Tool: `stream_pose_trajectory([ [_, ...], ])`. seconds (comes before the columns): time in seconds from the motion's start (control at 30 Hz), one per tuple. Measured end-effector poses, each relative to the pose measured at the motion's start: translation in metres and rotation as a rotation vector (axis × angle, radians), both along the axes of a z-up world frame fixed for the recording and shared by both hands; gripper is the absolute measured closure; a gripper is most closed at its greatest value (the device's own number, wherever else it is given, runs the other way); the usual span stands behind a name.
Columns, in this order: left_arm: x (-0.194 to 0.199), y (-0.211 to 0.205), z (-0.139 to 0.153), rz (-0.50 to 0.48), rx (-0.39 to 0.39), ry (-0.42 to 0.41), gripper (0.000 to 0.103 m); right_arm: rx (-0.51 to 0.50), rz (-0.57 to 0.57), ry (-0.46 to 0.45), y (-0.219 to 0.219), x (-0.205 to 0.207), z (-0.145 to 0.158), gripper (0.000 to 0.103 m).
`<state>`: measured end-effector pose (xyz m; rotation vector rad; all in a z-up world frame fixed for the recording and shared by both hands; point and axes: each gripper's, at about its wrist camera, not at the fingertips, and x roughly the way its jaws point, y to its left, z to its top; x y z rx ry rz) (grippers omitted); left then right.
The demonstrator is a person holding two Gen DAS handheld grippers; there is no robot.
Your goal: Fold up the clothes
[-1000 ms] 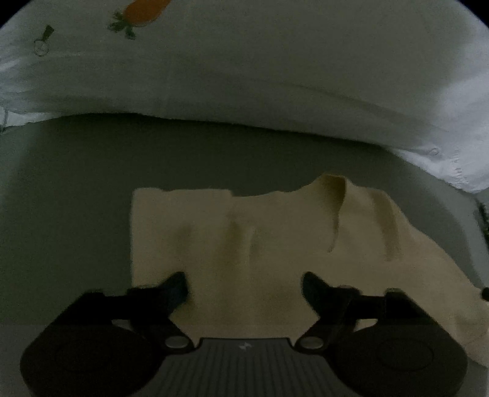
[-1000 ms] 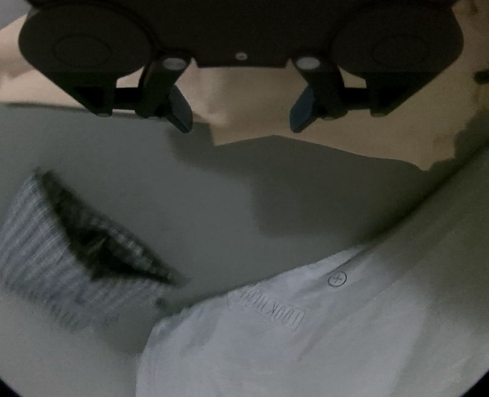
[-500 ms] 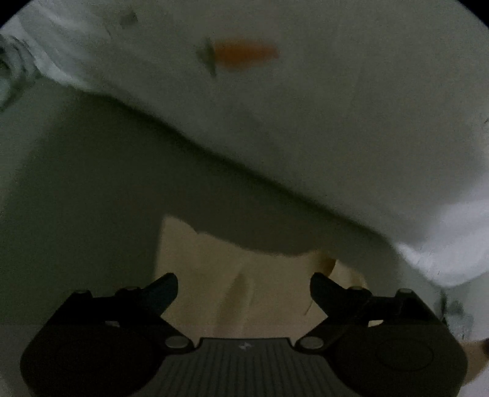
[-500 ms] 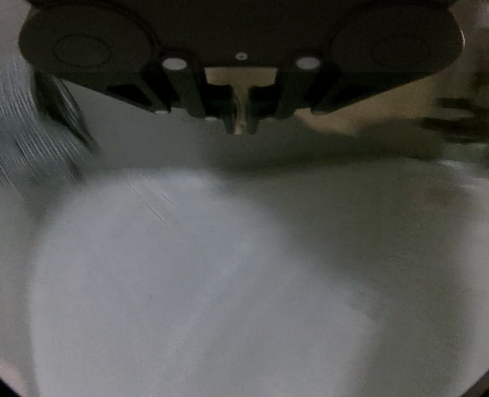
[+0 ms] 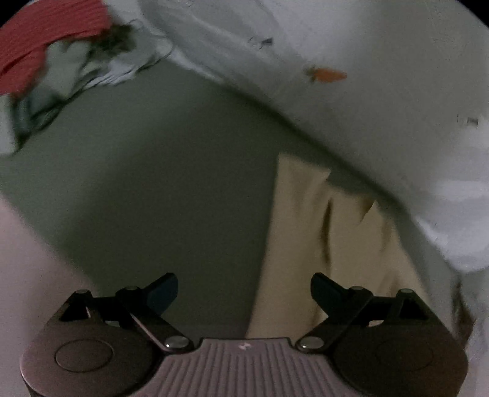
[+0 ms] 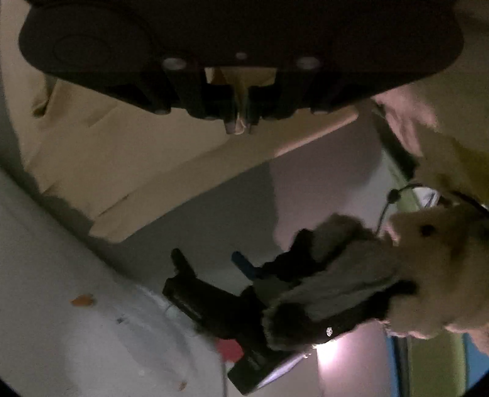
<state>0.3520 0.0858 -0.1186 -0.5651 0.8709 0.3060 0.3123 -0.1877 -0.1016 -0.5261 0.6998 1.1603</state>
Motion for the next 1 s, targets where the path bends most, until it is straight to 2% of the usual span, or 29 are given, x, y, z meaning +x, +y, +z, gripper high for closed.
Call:
stream_pose_trajectory([
  [0.1,-0.033,-0.013,-0.009,0.011,0.029,0.032,0.009,0.026,0.048,-0.02,-0.006,-0.014,0.009,0.096],
  [0.2,-0.047,-0.03,-0.018,0.012,0.038,0.055,0.009,0.005,0.105,0.008,-0.003,-0.025,-0.003,0.096],
  [0.33,-0.05,-0.042,-0.024,-0.015,0.088,0.091,0.009,-0.079,0.077,0.149,0.012,-0.02,-0.051,0.092],
  [0.43,-0.044,-0.041,-0.024,-0.036,0.108,0.091,0.009,-0.076,0.062,0.171,0.013,-0.022,-0.05,0.077],
  [0.47,-0.042,-0.04,-0.023,-0.043,0.114,0.091,0.009,-0.048,0.05,0.166,0.008,-0.021,-0.042,0.064],
  [0.5,-0.04,-0.04,-0.023,-0.049,0.121,0.091,0.009,-0.019,0.037,0.162,0.004,-0.019,-0.035,0.057],
  [0.57,-0.036,-0.039,-0.023,-0.063,0.134,0.091,0.009,0.03,-0.023,0.191,-0.006,-0.005,-0.025,0.057],
  [0.63,-0.033,-0.038,-0.022,-0.077,0.146,0.091,0.009,0.091,-0.125,0.209,-0.018,0.015,-0.018,0.059],
  [0.67,-0.031,-0.038,-0.022,-0.084,0.153,0.091,0.009,0.12,-0.184,0.208,-0.022,0.028,-0.015,0.064],
  [0.7,-0.029,-0.037,-0.022,-0.091,0.159,0.091,0.009,0.133,-0.233,0.2,-0.015,0.046,-0.013,0.081],
  [0.73,-0.026,-0.037,-0.021,-0.097,0.166,0.09,0.009,0.126,-0.273,0.179,-0.011,0.061,-0.014,0.091],
  [0.77,-0.02,-0.033,-0.022,-0.1,0.168,0.088,0.009,0.118,-0.312,0.157,-0.008,0.075,-0.014,0.097],
  [0.83,-0.007,-0.027,-0.024,-0.107,0.172,0.083,0.009,0.084,-0.344,0.097,0.006,0.098,-0.018,0.097],
  [1.0,0.024,-0.007,-0.026,-0.108,0.159,0.069,0.009,0.045,-0.399,0.018,0.057,0.161,-0.029,0.097],
])
